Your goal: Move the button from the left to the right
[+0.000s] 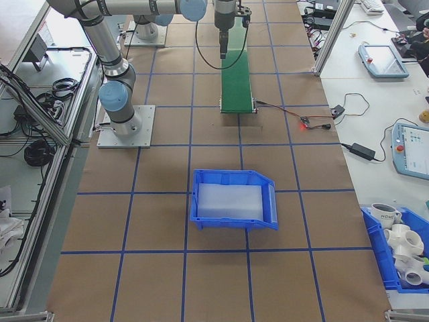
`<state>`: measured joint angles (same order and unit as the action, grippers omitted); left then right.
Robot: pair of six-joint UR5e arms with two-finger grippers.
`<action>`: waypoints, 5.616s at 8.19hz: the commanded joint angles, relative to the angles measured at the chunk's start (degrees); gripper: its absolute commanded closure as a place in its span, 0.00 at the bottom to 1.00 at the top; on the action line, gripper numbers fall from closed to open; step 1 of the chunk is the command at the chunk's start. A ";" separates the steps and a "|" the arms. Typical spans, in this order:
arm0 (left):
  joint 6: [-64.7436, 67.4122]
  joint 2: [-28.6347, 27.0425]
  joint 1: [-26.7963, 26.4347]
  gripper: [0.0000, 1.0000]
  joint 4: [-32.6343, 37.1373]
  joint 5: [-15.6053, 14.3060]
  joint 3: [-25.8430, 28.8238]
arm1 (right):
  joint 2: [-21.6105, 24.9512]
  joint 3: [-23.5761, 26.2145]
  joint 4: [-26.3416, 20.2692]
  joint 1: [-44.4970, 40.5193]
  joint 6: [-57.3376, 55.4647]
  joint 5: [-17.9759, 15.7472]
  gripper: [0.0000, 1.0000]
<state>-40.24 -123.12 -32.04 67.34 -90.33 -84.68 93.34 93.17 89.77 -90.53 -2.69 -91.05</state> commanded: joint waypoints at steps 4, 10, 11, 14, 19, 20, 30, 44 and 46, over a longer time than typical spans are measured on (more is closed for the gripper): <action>17.66 11.64 -1.08 0.80 10.00 0.33 4.88 | 0.00 0.00 -0.03 0.00 0.06 0.00 0.00; 70.13 26.08 -28.74 0.80 19.93 0.59 -2.93 | 0.00 0.00 -0.12 0.09 0.14 0.00 0.00; 78.22 26.96 -31.13 0.80 19.94 2.07 -5.21 | 0.00 0.00 -0.12 0.09 0.14 -0.09 0.00; 93.04 28.02 -36.84 0.87 13.12 2.79 -13.65 | 0.00 0.00 -0.12 0.09 0.14 -0.09 0.00; 101.58 25.22 -39.41 0.87 0.00 2.00 -20.70 | 0.00 0.09 -0.29 0.09 -0.03 -0.09 0.00; 103.85 24.60 -39.50 0.87 -0.62 2.00 -21.66 | 0.00 0.09 -0.29 0.09 -0.03 -0.09 0.00; 104.49 20.73 -39.41 0.32 -7.31 2.35 -23.95 | 0.00 0.09 -0.29 0.00 -0.03 -0.09 0.00; 62.29 26.26 -52.73 0.02 20.08 0.96 3.51 | -12.37 10.09 21.82 0.35 0.32 9.05 0.03; 52.69 26.79 -55.84 0.00 22.57 -0.99 6.02 | -14.32 10.46 23.61 0.35 -0.21 9.23 0.05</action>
<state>21.66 -96.70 -84.52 87.24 -90.07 -81.83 81.00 102.80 110.94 -90.17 -2.50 -82.15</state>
